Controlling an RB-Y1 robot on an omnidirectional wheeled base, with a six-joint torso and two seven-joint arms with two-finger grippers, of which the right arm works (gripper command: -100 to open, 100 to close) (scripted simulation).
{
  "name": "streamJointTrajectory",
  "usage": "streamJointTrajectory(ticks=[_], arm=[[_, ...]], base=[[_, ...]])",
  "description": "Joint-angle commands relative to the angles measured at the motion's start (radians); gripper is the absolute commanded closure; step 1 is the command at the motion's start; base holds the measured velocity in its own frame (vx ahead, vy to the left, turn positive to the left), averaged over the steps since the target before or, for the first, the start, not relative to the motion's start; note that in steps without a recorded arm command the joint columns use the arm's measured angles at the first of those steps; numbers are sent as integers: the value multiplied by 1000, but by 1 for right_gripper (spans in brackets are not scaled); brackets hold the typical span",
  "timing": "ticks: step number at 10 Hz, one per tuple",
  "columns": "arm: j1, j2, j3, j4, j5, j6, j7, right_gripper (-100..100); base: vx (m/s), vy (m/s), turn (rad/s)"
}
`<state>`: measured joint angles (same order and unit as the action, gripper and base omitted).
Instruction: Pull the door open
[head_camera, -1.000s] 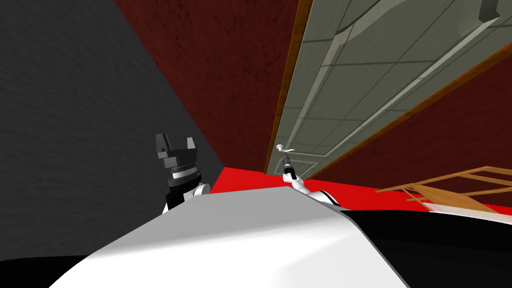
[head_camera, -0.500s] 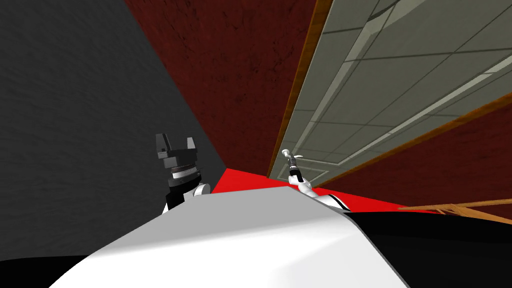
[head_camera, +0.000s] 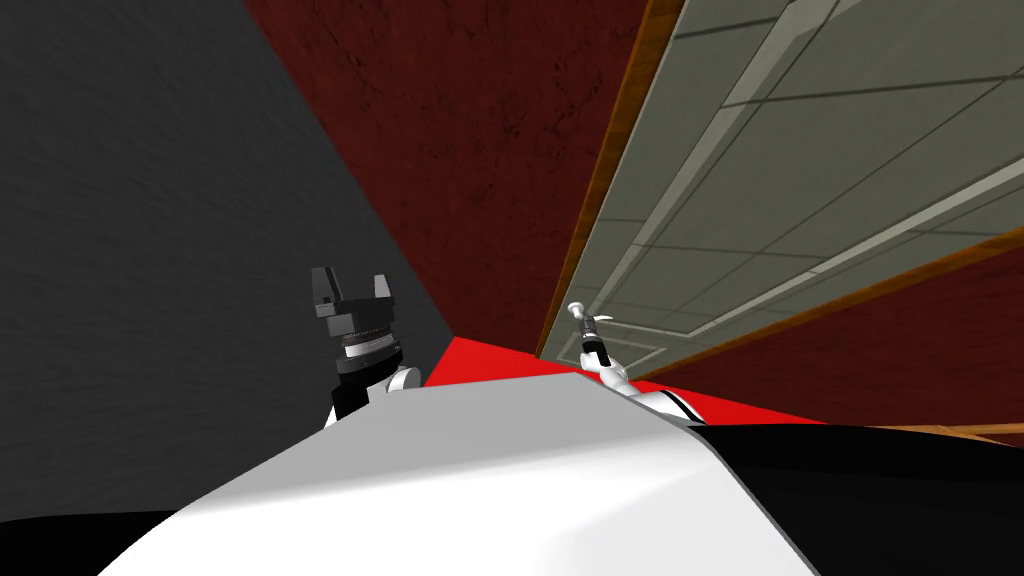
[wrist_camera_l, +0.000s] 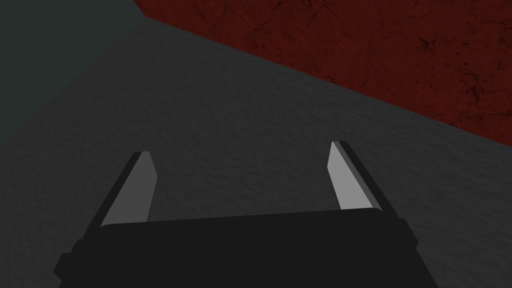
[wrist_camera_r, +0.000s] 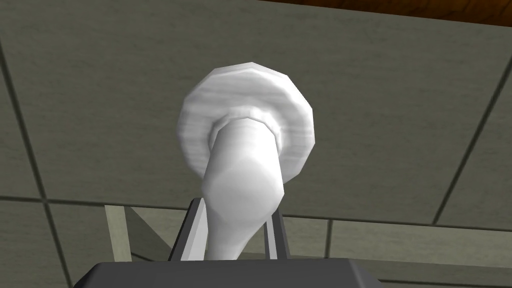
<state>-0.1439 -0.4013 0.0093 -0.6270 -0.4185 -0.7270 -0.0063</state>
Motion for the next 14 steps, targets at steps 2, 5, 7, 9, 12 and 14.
streamJointTrajectory(ticks=[2,5,7,9,12,14], arm=[[0,0,1,0,1,-1,1,100],[7,-8,14,-4,6,-4,-13,100],[13,-17,28,-9,11,-9,-28,100],[23,-32,51,-17,20,-17,-51,100],[39,-56,88,-29,35,-31,-90,100],[37,-57,92,-24,36,-32,-95,100]], base=[[-12,-1,6],[-40,-9,34],[-189,-48,97],[-194,-38,114],[-232,-58,143],[-176,-34,70]])
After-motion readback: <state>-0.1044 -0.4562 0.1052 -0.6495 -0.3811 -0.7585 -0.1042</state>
